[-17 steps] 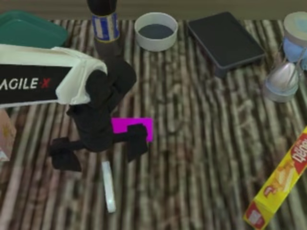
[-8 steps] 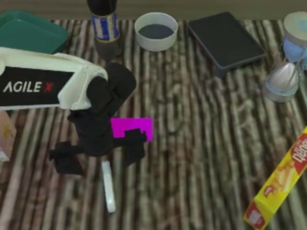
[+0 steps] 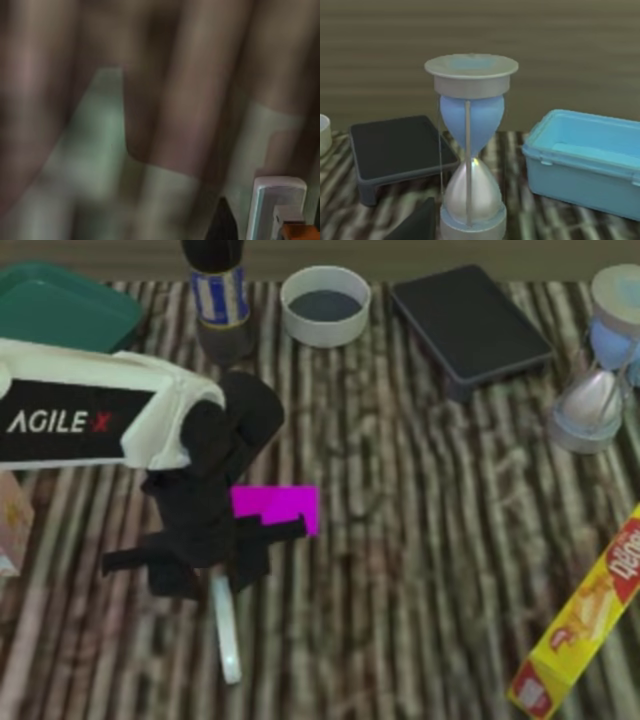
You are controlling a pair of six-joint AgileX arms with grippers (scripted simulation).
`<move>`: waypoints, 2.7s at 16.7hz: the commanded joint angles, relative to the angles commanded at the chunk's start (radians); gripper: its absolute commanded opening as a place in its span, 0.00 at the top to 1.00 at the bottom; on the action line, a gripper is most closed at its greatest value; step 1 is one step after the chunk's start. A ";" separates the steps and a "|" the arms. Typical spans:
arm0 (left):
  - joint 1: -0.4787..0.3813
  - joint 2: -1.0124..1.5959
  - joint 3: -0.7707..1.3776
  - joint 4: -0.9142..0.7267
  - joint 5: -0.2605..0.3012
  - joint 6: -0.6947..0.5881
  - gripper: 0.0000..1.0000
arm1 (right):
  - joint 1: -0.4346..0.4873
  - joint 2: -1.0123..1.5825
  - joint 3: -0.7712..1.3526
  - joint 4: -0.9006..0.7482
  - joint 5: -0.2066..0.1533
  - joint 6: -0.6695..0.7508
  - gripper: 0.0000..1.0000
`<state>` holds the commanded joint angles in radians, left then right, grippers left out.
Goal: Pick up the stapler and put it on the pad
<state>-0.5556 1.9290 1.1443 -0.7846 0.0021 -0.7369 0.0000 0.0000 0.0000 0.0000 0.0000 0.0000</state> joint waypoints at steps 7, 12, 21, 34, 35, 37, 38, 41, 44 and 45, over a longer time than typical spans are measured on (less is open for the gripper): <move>0.000 0.000 0.000 0.000 0.000 0.000 1.00 | 0.000 0.000 0.000 0.000 0.000 0.000 0.00; 0.000 -0.001 0.003 -0.004 0.000 0.001 1.00 | 0.000 0.000 0.000 0.000 0.000 0.000 0.00; 0.015 -0.114 0.227 -0.354 -0.001 -0.006 1.00 | 0.000 0.000 0.000 0.000 0.000 0.000 0.00; -0.009 0.005 0.445 -0.447 0.001 0.283 1.00 | 0.000 0.000 0.000 0.000 0.000 0.000 0.00; -0.013 0.036 0.489 -0.463 0.001 0.357 1.00 | 0.000 0.000 0.000 0.000 0.000 0.000 0.00; -0.022 0.104 0.582 -0.498 0.002 0.531 1.00 | 0.000 0.000 0.000 0.000 0.000 0.000 0.00; -0.026 0.140 0.631 -0.517 0.003 0.629 1.00 | 0.000 0.000 0.000 0.000 0.000 0.000 0.00; -0.040 0.248 0.777 -0.573 0.005 0.946 1.00 | 0.000 0.000 0.000 0.000 0.000 0.000 0.00; -0.052 0.342 0.917 -0.620 0.006 1.252 1.00 | 0.000 0.000 0.000 0.000 0.000 0.000 0.00; -0.055 0.368 0.960 -0.632 0.007 1.340 1.00 | 0.000 0.000 0.000 0.000 0.000 0.000 0.00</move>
<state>-0.6109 2.2968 2.1047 -1.4164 0.0089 0.6031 0.0000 0.0000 0.0000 0.0000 0.0000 0.0000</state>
